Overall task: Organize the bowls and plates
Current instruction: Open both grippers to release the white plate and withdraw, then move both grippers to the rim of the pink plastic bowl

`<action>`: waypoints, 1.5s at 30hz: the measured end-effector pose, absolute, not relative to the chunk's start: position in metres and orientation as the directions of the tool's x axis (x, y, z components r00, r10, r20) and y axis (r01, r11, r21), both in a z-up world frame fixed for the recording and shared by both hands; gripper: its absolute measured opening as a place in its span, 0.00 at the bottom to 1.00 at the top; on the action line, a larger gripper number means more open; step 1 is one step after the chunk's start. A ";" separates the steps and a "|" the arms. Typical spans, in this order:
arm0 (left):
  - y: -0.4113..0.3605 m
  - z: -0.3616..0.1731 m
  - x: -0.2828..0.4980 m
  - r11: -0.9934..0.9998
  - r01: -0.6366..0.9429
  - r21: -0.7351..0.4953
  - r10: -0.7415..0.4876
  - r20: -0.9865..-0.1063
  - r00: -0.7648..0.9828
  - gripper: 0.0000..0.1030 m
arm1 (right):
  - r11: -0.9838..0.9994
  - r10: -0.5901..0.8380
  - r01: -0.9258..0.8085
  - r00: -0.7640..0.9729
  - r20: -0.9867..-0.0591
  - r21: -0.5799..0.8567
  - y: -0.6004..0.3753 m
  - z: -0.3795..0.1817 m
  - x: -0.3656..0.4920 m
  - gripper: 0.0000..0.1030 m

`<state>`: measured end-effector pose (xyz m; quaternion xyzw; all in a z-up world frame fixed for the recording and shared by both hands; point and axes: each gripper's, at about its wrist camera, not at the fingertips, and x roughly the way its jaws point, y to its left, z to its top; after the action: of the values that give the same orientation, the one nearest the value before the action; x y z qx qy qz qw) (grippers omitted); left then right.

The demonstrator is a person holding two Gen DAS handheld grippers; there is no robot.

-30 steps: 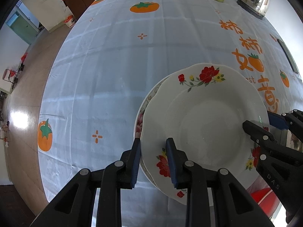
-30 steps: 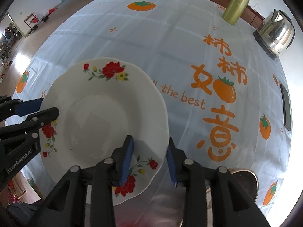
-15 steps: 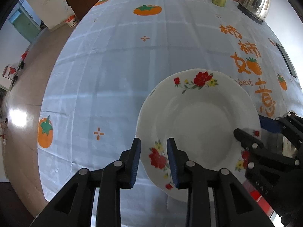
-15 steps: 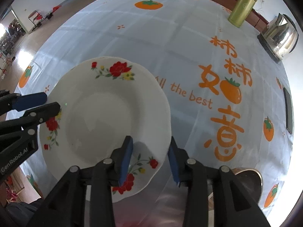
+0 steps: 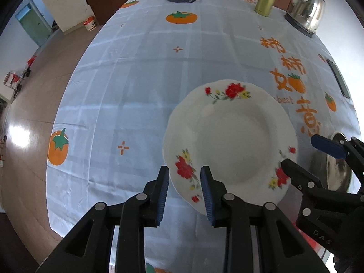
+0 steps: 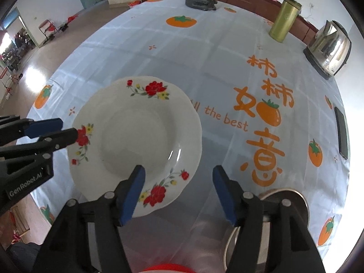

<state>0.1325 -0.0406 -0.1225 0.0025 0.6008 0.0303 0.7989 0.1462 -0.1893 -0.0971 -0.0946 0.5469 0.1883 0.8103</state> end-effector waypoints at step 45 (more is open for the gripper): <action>-0.168 -0.159 0.038 0.902 0.392 -0.183 -0.184 -0.982 -0.034 0.30 | 0.960 0.216 -0.226 0.211 -0.953 0.167 -0.305 -0.116 0.002 0.20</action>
<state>0.0382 -0.1682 -0.1586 0.0755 0.6880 -0.2085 0.6910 0.0018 -0.3051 -0.1162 -0.0040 0.6117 0.1420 0.7783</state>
